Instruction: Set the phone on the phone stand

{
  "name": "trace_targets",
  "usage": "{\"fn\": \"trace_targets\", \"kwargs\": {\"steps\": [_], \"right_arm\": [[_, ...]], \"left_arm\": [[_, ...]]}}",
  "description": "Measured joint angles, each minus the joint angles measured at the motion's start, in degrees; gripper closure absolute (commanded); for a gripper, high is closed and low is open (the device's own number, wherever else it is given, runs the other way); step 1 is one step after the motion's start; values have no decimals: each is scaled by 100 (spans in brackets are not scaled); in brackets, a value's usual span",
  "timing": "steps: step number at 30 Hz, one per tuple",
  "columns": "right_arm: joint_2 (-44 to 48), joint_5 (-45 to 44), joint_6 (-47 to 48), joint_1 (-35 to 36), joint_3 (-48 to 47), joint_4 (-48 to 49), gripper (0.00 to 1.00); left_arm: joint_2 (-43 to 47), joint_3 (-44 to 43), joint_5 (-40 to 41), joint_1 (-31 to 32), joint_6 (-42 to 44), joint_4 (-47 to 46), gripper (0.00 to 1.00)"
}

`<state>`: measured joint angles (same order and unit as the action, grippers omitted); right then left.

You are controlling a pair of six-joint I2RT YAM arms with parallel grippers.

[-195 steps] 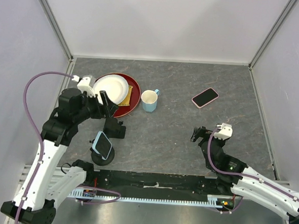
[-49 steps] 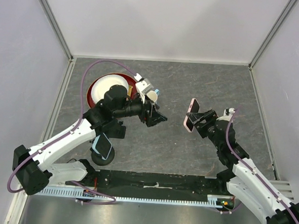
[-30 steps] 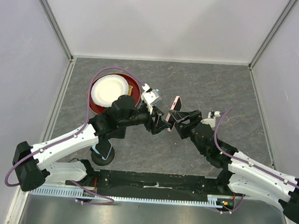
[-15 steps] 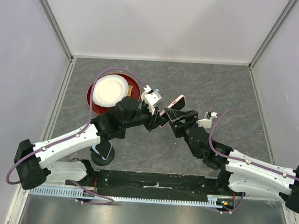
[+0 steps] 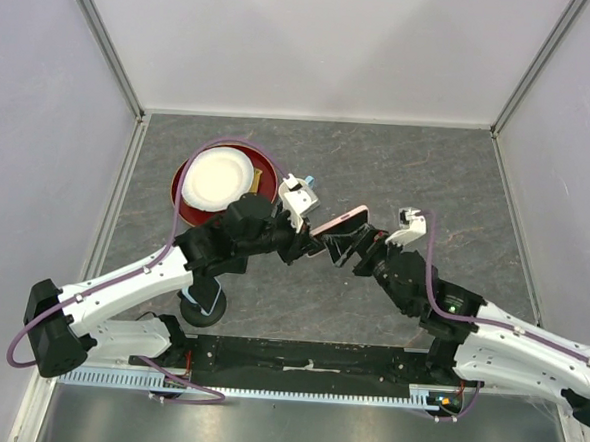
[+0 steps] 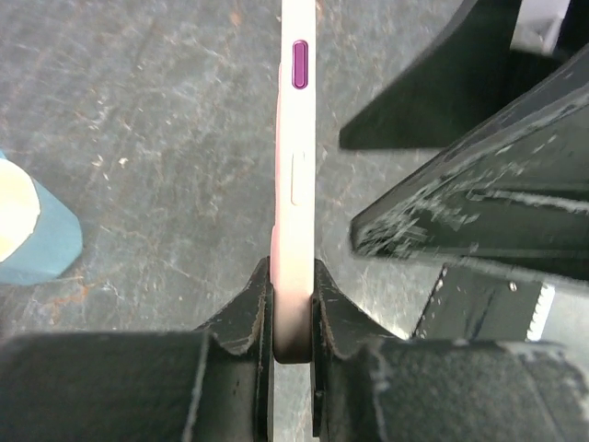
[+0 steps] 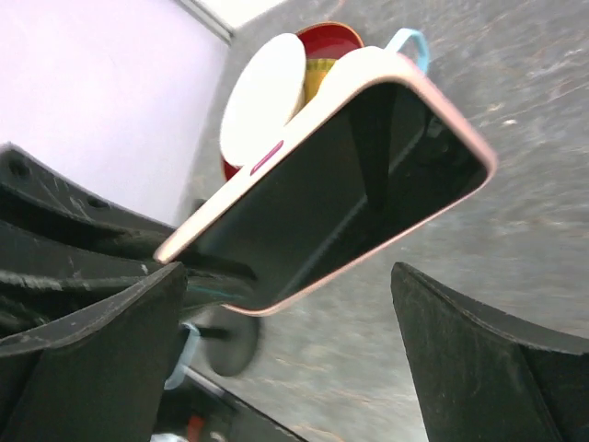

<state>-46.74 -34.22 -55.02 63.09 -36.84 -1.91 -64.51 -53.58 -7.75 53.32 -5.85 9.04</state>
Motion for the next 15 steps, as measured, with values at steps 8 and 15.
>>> {"fn": "trace_targets", "kwargs": {"steps": [8, 15], "right_arm": [[1685, 748, 2223, -98, -76, -1749, 2], [2081, 1443, 2787, -101, -116, -2144, 2]], "left_arm": [[-22, -295, -684, 0, 278, 621, 98], [-20, -476, -1803, -37, 654, 861, 98]]}}
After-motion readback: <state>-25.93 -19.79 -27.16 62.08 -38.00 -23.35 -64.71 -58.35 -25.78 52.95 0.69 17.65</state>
